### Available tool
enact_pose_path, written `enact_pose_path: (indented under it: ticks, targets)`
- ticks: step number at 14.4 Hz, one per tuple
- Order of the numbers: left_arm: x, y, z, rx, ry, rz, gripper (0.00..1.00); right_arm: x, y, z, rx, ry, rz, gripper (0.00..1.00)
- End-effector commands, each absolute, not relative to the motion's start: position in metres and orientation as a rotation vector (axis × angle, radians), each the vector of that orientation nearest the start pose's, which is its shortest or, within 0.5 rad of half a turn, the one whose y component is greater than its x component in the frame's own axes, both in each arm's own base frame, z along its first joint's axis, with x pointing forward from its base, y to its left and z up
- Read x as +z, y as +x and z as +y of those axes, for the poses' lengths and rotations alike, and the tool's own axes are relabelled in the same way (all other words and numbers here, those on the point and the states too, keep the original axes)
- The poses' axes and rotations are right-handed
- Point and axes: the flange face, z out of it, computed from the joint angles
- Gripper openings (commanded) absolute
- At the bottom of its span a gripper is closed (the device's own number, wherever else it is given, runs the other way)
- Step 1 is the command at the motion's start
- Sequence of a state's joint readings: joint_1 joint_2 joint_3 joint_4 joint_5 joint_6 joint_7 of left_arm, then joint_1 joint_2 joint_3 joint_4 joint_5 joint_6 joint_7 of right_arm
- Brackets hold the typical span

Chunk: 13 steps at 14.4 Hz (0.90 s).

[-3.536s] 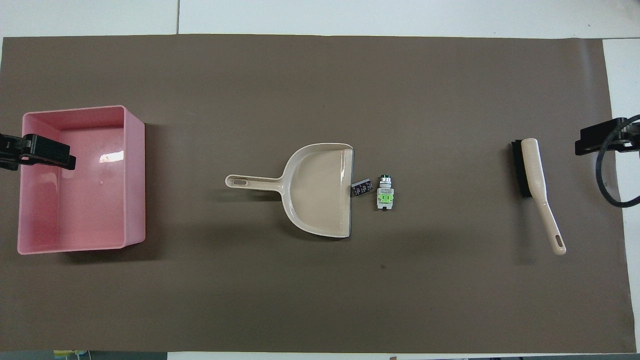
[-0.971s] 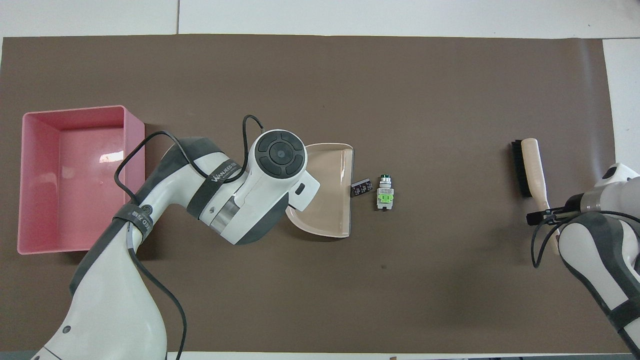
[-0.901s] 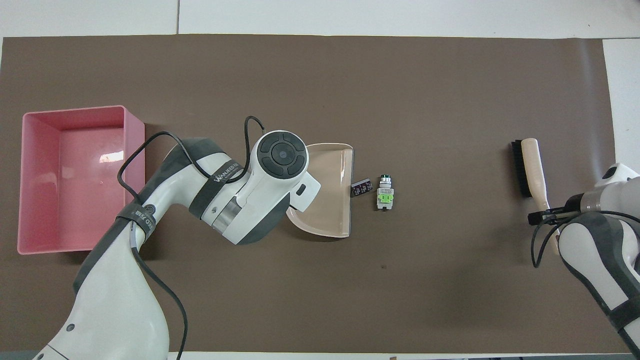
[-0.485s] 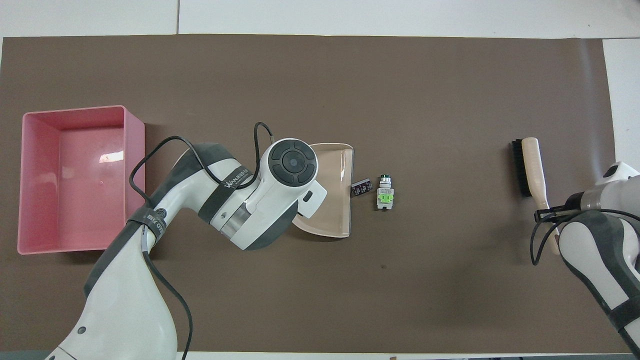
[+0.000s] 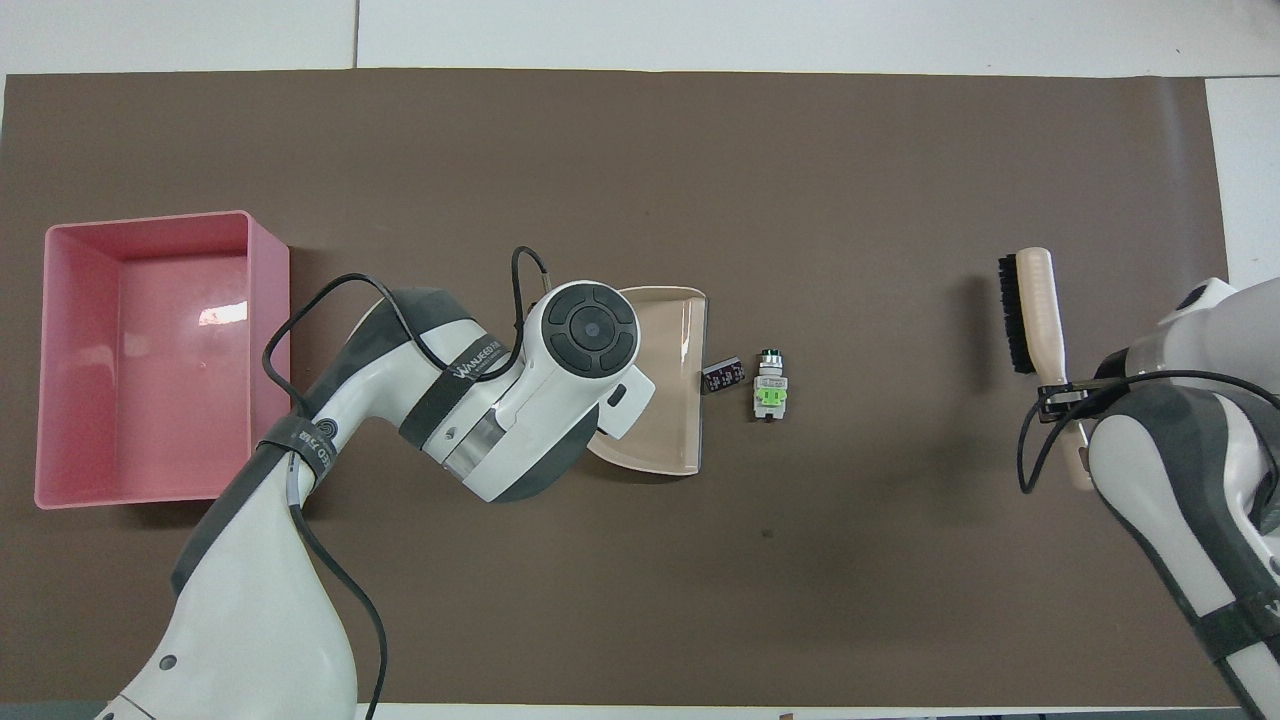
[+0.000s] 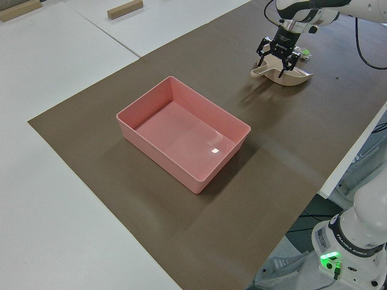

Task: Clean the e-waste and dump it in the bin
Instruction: 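Grasp the brush with the right gripper and lift it toward the dustpan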

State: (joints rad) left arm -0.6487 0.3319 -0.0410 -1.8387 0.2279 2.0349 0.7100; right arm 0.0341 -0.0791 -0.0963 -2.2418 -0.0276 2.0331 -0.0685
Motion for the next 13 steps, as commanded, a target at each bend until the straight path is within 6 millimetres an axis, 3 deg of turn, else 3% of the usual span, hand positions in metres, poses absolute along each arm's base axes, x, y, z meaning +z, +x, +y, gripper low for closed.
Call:
enact_pose_path:
  ticks: [1, 3, 5, 7, 8, 13]
  targets:
    - [0.335, 0.480, -0.378, 0.195, -2.136, 2.012, 0.91, 0.391, 0.500, 0.023, 0.218, -3.190, -0.023, 0.00]
    - [0.335, 0.480, -0.378, 0.197, -2.136, 2.012, 0.88, 0.390, 0.493, 0.068, 0.208, -3.212, -0.037, 0.00]
    - [0.334, 0.480, -0.377, 0.204, -2.137, 2.009, 0.63, 0.385, 0.477, 0.109, 0.227, -3.224, -0.063, 0.00]
    - [0.338, 0.482, -0.378, 0.190, -2.136, 2.008, 0.00, 0.379, 0.458, 0.136, 0.250, -3.231, -0.112, 0.00]
    - [0.338, 0.484, -0.378, 0.175, -2.139, 2.007, 0.00, 0.378, 0.450, 0.147, 0.256, -3.236, -0.126, 0.00]
    - [0.348, 0.483, -0.379, 0.172, -2.088, 2.009, 0.00, 0.367, 0.421, 0.161, 0.307, -3.276, -0.131, 0.00]
